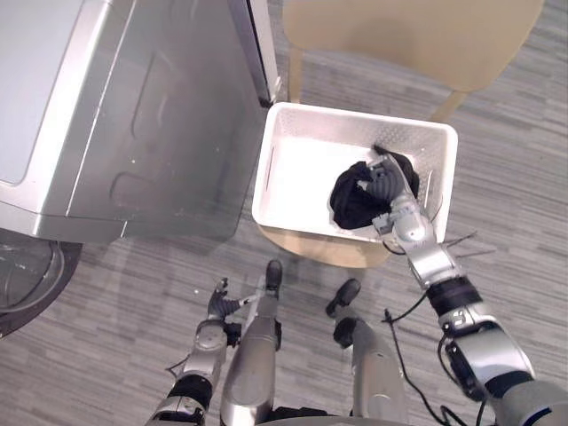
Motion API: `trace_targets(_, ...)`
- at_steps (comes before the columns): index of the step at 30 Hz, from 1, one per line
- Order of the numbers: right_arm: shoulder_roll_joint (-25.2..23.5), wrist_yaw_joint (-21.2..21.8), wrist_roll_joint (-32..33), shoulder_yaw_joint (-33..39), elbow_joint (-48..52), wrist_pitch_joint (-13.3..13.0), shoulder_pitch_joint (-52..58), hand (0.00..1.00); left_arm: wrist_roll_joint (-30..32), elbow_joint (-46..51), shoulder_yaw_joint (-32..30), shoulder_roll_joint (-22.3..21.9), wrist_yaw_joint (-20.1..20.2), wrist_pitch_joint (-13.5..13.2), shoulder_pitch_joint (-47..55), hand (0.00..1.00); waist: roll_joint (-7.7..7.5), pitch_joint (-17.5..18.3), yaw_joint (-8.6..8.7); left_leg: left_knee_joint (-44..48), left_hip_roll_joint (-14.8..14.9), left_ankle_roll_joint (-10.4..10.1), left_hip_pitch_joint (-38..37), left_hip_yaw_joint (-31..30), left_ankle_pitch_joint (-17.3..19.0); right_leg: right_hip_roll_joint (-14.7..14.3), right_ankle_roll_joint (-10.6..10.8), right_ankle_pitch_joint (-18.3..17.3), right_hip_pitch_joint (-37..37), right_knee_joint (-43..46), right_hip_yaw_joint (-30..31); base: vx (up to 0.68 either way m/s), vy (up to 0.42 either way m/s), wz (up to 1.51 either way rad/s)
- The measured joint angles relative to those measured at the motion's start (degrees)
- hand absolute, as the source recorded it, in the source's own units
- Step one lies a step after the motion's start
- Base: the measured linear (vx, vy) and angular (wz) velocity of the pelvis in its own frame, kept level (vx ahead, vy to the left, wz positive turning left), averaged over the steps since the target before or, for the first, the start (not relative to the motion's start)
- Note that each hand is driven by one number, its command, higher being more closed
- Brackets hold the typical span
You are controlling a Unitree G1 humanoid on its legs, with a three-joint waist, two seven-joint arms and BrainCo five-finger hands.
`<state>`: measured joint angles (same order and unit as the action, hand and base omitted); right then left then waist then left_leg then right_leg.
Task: Pick up the laundry basket with both hands and put the clothes into the washing machine.
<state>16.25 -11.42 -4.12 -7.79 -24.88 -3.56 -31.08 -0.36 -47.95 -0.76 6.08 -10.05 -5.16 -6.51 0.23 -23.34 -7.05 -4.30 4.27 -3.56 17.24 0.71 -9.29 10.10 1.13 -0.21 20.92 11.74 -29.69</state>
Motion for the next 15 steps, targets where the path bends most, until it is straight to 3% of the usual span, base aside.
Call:
trace_targets(1,-2.49,0.17,3.03,1.86,2.54,-0.16,3.53,1.0,0.02,-0.08,-0.02,0.16,0.03,0.39,1.89,0.0,-0.78,2.31,0.11,-0.1,0.02,0.01,-0.53,0.58,0.24,-0.1,0.13,0.1,-0.2,-0.31,0.5,0.07,-0.014,-0.16)
trace_targets(5,-7.41,0.43,10.6,7.07,10.04,-0.74,11.36,1.0,0.02,-1.24,-0.03,-0.17,0.09,0.95,5.4,0.0,-1.26,7.28,0.54,-0.95,-0.21,0.36,-4.89,1.08,0.72,-0.43,0.35,0.47,-4.58,-2.05,1.22,0.14,-0.007,-0.09)
trace_targets(8,-10.86,0.47,18.45,10.26,17.49,-3.07,15.76,1.0,0.01,-1.19,-1.46,-0.29,0.13,0.94,8.27,0.0,-1.46,11.41,1.67,-0.94,-0.35,0.45,-7.98,1.28,2.15,-0.75,1.0,0.52,-7.99,-3.66,1.63,0.12,0.009,-0.08)
trace_targets(12,-13.05,1.92,26.73,11.38,25.01,-6.3,19.84,1.0,-0.01,-1.12,-2.16,-0.35,0.91,1.01,11.59,0.0,-1.67,14.03,1.8,-0.59,-0.36,0.81,-12.39,3.07,4.24,-1.18,1.56,0.51,-11.79,-4.82,3.58,0.08,0.018,-0.24)
trace_targets(15,-14.11,3.17,29.77,11.13,27.38,-7.3,20.99,1.0,-0.14,-0.84,-2.26,-0.46,1.37,1.04,13.91,0.0,-1.78,15.42,1.85,-0.4,-0.38,0.79,-14.44,4.64,5.03,-1.42,1.73,0.65,-13.03,-5.01,5.26,0.04,0.016,-0.27)
